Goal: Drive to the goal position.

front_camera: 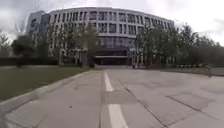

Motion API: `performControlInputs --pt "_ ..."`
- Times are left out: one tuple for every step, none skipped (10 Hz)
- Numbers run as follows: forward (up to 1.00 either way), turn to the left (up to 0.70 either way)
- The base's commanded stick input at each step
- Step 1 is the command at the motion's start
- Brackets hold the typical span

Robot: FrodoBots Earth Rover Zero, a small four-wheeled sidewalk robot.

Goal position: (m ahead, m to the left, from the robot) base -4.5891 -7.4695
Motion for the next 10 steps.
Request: performControlInputs --pt "0.7 0.0" --pt "0.7 0.0" --pt "0.7 0.0" --pt "0.7 0.0" --pt "0.7 -0.16" --pt "0.7 -0.34" --pt "0.7 -0.35" --pt "0.7 -0.35" --pt "0.7 -0.35" --pt "0.7 -0.2"
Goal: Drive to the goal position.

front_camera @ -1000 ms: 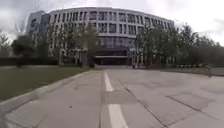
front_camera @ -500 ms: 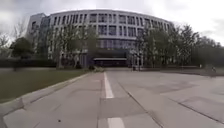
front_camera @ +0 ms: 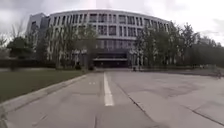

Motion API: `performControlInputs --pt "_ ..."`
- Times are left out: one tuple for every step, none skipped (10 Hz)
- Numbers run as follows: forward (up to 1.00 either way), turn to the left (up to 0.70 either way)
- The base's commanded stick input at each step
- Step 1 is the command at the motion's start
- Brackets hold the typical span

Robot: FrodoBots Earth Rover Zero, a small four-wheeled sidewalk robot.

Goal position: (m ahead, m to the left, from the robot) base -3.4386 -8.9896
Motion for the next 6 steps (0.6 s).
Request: performControlInputs --pt "0.7 0.0" --pt "0.7 0.0" --pt "0.7 0.0" --pt "0.7 0.0" --pt "0.7 0.0" --pt "0.7 0.0"
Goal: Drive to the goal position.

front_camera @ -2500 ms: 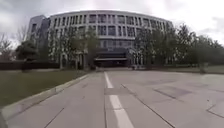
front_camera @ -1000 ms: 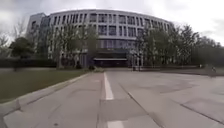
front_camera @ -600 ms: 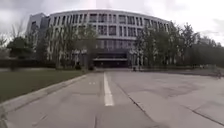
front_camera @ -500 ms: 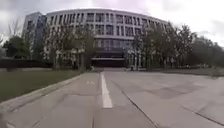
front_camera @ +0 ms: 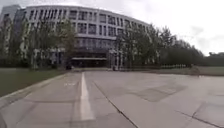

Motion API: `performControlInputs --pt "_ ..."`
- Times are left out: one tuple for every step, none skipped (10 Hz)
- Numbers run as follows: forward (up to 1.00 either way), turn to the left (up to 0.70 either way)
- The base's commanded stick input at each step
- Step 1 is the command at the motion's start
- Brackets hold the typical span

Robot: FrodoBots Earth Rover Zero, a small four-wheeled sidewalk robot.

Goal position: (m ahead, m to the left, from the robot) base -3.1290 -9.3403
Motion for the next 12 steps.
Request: performControlInputs --pt "0.7 0.0" --pt "0.7 0.0" --pt "0.7 0.0" --pt "0.7 0.0" --pt "0.7 0.0" --pt "0.7 0.0" --pt "0.7 0.0" --pt "0.7 0.0" --pt "0.7 0.0" --pt "0.7 0.0" --pt "0.7 0.0" --pt "0.7 0.0"
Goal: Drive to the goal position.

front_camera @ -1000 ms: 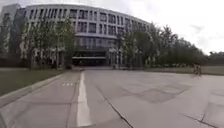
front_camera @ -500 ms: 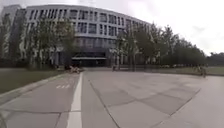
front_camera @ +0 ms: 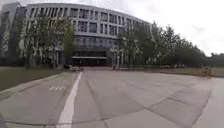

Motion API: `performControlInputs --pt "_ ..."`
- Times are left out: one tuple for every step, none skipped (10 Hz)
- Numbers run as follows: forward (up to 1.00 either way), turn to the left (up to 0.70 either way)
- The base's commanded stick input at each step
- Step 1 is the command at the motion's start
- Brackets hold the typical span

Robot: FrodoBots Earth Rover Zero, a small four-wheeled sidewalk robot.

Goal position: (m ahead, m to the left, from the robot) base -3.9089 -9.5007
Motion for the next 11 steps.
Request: performControlInputs --pt "0.7 0.0" --pt "0.7 0.0" --pt "0.7 0.0" --pt "0.7 0.0" --pt "0.7 0.0" --pt "0.7 0.0" --pt "0.7 0.0" --pt "0.7 0.0" --pt "0.7 0.0" --pt "0.7 0.0" --pt "0.7 0.0"
